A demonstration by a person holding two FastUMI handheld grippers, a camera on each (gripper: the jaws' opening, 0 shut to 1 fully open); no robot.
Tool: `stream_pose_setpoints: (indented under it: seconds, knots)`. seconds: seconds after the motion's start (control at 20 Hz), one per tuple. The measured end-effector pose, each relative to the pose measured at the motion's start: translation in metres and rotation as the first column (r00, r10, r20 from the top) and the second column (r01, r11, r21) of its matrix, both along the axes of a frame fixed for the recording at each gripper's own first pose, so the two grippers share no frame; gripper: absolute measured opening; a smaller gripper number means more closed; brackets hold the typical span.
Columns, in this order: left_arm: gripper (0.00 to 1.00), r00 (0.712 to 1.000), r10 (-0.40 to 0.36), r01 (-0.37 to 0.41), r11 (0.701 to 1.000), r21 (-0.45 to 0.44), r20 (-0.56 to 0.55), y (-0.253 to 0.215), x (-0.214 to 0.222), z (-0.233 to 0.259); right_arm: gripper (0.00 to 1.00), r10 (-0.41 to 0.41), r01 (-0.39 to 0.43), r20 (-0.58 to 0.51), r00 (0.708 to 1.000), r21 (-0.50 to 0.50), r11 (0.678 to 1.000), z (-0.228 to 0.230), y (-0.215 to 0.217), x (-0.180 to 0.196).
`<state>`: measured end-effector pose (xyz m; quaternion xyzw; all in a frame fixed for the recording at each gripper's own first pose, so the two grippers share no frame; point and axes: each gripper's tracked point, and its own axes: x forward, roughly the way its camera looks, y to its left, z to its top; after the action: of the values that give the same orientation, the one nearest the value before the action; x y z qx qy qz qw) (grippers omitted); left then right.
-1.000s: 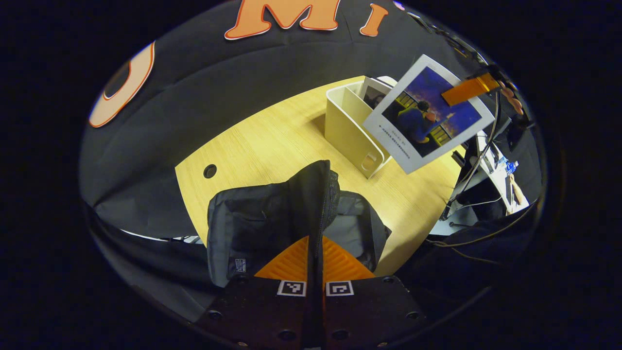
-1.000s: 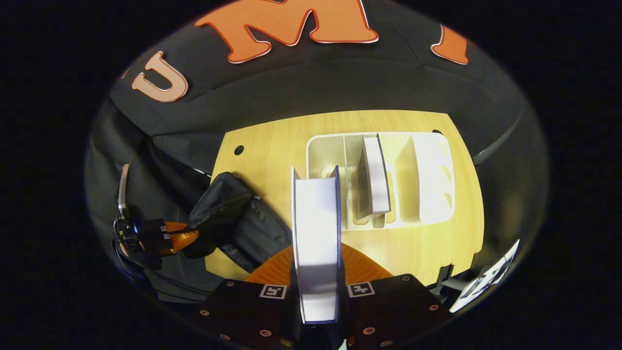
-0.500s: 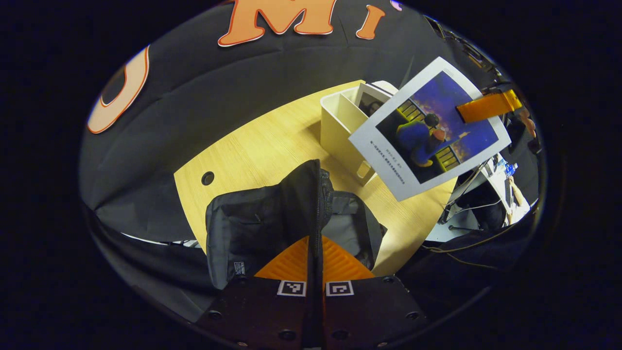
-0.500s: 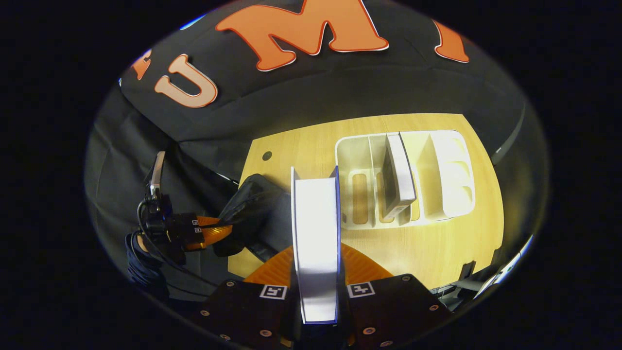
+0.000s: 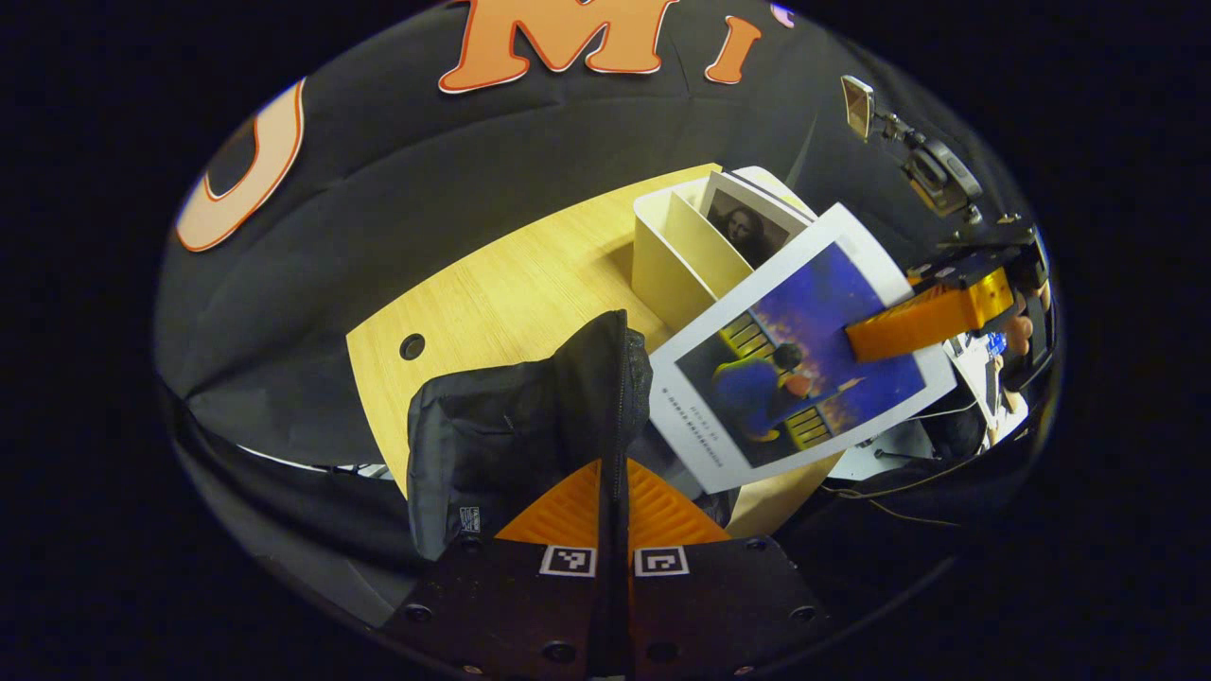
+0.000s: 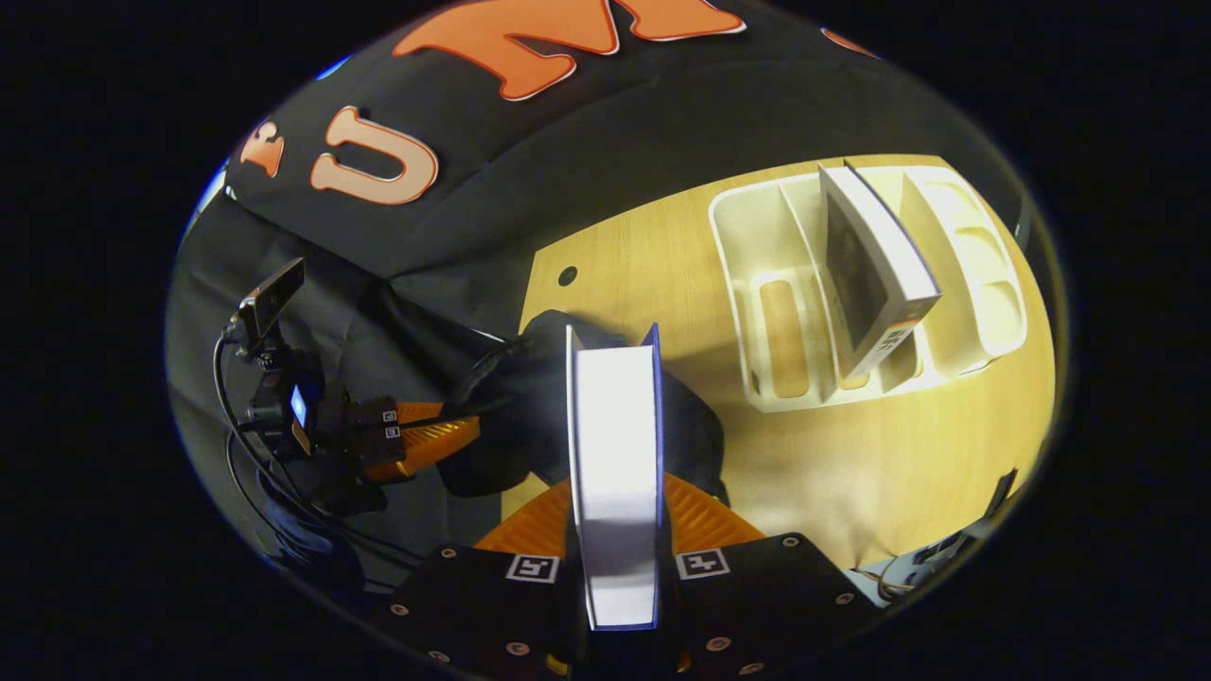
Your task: Open the schoolbag, grab two books from the bookshelf and put them into the schoolbag.
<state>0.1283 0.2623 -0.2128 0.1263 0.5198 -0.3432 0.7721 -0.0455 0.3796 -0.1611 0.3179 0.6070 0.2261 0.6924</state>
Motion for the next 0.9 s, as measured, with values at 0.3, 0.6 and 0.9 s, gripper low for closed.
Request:
stream_pose_setpoints:
  seconds: [0.3,0.6,0.9]
  knots:
    - [0.01,0.999,0.033,-0.032,0.999,-0.026,0.012,-0.009,-0.006,0.009,0.3,-0.088,0.095,-0.066,0.994,0.116,0.989,-0.037,0.052,0.002]
    - [0.01,0.997,0.082,-0.081,0.992,-0.097,0.006,-0.026,-0.01,0.015,0.3,-0.197,0.205,-0.06,0.979,0.17,0.964,-0.083,0.095,0.01]
    - [0.01,0.993,0.114,-0.115,0.983,-0.143,-0.015,-0.041,-0.02,0.018,0.3,-0.273,0.28,-0.061,0.96,0.201,0.939,-0.108,0.127,0.016]
